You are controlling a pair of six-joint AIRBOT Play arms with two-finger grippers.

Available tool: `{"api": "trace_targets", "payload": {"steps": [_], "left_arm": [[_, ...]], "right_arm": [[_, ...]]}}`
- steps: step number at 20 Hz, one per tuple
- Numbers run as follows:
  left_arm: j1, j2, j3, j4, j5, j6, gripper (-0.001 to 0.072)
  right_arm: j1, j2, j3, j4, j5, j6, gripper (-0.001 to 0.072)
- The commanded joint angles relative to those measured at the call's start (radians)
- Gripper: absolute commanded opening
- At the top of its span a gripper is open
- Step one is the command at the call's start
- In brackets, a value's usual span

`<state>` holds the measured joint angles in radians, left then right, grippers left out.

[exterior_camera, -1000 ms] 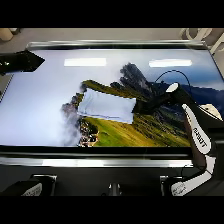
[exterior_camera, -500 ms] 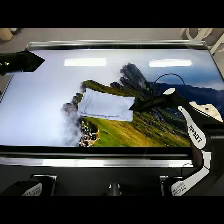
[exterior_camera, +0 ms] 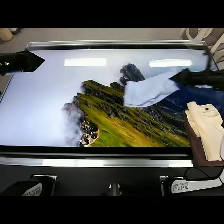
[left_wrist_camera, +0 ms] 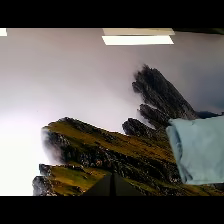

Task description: Fold the shirts.

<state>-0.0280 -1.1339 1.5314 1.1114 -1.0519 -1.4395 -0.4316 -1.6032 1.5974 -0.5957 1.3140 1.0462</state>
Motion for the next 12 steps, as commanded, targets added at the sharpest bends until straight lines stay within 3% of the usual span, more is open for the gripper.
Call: {"api": "trace_targets", "payload": {"steps": [1, 12], "left_arm": [[0.000, 0.000, 0.000, 0.000, 0.002, 0.000, 0.0026], [0.000, 0.000, 0.000, 0.000, 0.002, 0.001, 0.0027]], "right_arm": [[-0.204, 0.085, 0.041, -0.019, 0.080, 0.058, 0.0021], [-0.615, 0.202, 0.041, -0.019, 0.243, 0.071, 0.0021]]}}
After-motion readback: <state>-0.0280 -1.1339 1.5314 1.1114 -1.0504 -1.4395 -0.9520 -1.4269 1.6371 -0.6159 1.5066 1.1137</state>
